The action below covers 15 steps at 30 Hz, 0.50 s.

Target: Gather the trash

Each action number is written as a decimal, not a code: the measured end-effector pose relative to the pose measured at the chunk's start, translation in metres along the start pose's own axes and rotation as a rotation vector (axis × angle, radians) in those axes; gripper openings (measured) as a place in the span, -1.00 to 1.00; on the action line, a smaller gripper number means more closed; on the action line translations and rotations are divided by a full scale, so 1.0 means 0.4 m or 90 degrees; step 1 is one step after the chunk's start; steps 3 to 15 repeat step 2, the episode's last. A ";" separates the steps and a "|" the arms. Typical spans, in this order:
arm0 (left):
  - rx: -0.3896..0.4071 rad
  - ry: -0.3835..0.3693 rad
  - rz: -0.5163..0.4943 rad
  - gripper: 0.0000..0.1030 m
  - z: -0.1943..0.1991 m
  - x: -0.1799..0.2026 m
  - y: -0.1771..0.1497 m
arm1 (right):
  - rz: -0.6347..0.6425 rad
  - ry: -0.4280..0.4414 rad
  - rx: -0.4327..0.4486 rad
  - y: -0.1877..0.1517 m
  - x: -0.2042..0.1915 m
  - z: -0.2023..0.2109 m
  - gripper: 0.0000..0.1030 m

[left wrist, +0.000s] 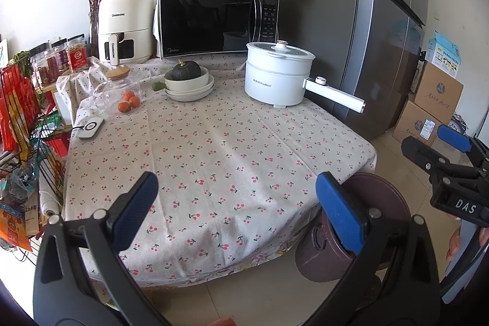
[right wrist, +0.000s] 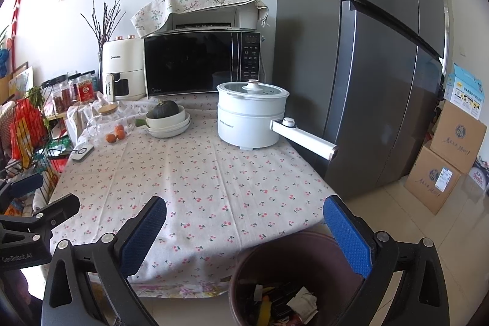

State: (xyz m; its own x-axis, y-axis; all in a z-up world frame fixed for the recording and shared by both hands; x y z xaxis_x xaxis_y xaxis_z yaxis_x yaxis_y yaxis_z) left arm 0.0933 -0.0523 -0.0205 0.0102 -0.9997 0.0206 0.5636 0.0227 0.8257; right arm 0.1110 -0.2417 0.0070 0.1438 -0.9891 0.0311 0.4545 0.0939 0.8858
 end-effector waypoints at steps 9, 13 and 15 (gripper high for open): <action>-0.005 -0.002 0.006 0.99 0.000 -0.007 0.003 | 0.006 0.001 0.003 0.000 -0.003 0.003 1.00; -0.005 -0.002 0.006 0.99 0.000 -0.007 0.003 | 0.006 0.001 0.003 0.000 -0.003 0.003 1.00; -0.005 -0.002 0.006 0.99 0.000 -0.007 0.003 | 0.006 0.001 0.003 0.000 -0.003 0.003 1.00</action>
Point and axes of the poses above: each gripper's, at about its wrist camera, not at the fingertips, and z roughly against the way its jaws point, x to its right, y to its top, the point moved 8 cm from there along -z, roughly the way its jaws point, and after that the axes turned 3 degrees about y, right-handed, at the moved point
